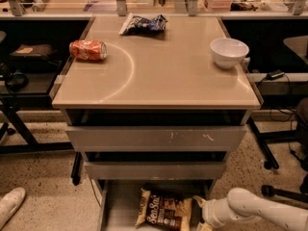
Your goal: Pick brown chip bag from bottom drawer and place on counter
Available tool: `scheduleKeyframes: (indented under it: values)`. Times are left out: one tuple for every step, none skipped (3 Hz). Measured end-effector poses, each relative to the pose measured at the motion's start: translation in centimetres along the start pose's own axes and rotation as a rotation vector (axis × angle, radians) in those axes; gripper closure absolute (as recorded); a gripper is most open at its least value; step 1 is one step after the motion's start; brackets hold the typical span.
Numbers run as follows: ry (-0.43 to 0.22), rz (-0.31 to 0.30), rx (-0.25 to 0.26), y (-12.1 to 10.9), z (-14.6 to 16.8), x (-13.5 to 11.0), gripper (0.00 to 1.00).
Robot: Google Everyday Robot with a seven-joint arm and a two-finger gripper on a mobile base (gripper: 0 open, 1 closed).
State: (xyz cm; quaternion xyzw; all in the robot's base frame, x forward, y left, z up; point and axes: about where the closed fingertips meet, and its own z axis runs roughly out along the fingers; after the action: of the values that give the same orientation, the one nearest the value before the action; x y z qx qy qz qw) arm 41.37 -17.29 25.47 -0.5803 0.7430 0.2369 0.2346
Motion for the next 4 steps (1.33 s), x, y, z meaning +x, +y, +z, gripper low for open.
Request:
scheduleKeyframes:
  values:
    - [0.001,-0.002,0.000,0.0,-0.1,-0.1,0.00]
    - [-0.003,0.007,-0.021,0.3,2.9,1.1,0.00]
    - [-0.049,0.012,-0.016,-0.4,7.0,2.3,0.00]
    - [-0.100,-0.024,0.012,-1.6,10.1,2.0,0.00]
